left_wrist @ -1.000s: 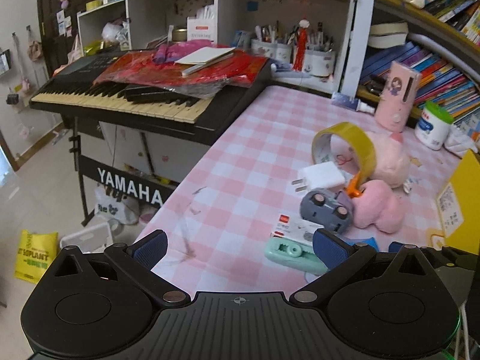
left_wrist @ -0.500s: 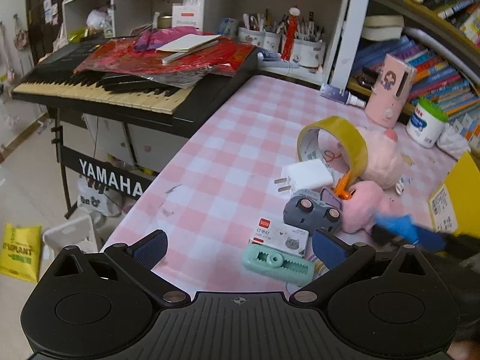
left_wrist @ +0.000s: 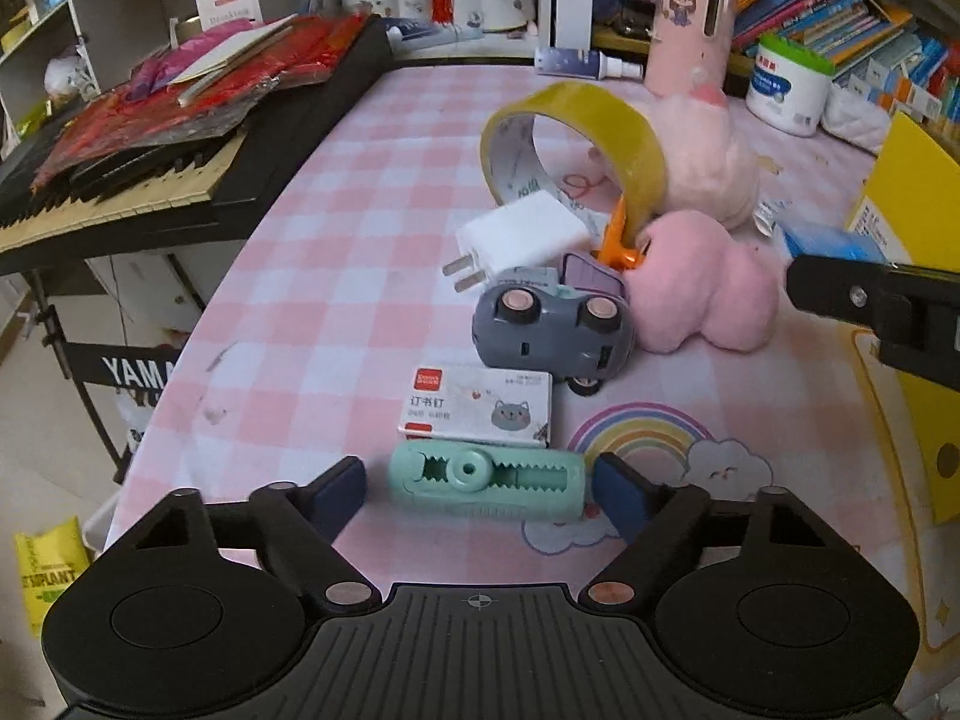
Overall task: Organize objects
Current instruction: 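Grasp the mint-green tape dispenser with the left tool, then carry the blue cup and green dispenser over the yellow box with both tools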
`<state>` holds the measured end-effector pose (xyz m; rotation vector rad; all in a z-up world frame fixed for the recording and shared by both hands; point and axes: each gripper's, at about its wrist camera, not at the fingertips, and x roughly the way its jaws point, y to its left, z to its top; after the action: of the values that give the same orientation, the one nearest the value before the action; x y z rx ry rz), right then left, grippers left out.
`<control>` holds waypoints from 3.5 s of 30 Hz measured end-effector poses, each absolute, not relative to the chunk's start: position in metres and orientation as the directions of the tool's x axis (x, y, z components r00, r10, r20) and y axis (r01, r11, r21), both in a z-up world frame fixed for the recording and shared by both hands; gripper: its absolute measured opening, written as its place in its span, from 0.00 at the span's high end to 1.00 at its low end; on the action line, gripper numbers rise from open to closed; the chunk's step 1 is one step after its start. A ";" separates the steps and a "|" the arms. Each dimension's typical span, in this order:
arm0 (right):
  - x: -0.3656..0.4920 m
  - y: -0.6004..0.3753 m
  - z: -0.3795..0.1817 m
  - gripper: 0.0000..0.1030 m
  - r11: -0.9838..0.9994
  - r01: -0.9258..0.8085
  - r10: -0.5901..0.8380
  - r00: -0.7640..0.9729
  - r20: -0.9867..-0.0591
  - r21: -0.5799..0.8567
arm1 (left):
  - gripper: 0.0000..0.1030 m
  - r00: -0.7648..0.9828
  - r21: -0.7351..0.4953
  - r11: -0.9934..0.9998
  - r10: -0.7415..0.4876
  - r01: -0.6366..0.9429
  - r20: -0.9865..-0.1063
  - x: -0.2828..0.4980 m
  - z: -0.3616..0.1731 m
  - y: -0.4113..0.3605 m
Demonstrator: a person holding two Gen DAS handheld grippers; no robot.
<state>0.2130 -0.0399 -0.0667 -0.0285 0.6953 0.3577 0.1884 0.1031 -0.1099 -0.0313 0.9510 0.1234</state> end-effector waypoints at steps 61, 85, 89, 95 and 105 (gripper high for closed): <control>-0.040 -0.166 -0.045 0.61 0.993 0.097 -0.031 0.765 -0.643 0.067 | 0.33 0.669 -0.150 0.921 -0.366 0.359 -0.646 0.004 -0.024 -0.003; -0.031 -0.223 -0.045 0.61 0.975 0.207 -0.106 0.748 -0.656 0.077 | 0.33 0.638 -0.147 0.890 -0.417 0.433 -0.647 0.031 -0.021 -0.059; -0.021 -0.229 -0.044 0.61 0.976 0.204 -0.102 0.748 -0.656 0.080 | 0.33 0.643 -0.147 0.888 -0.421 0.435 -0.640 0.039 -0.018 -0.065; -0.002 -0.239 -0.041 0.61 0.978 0.192 -0.094 0.747 -0.658 0.078 | 0.33 0.662 -0.144 0.889 -0.424 0.435 -0.618 0.053 -0.011 -0.076; 0.039 -0.257 -0.028 0.61 0.986 0.146 -0.068 0.776 -0.627 0.075 | 0.33 0.726 -0.118 0.899 -0.413 0.422 -0.550 0.089 0.008 -0.094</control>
<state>0.0395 -0.2572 -0.0278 0.1217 0.6734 -0.1162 0.0892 -0.0937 0.0078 0.0160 0.6030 -0.4603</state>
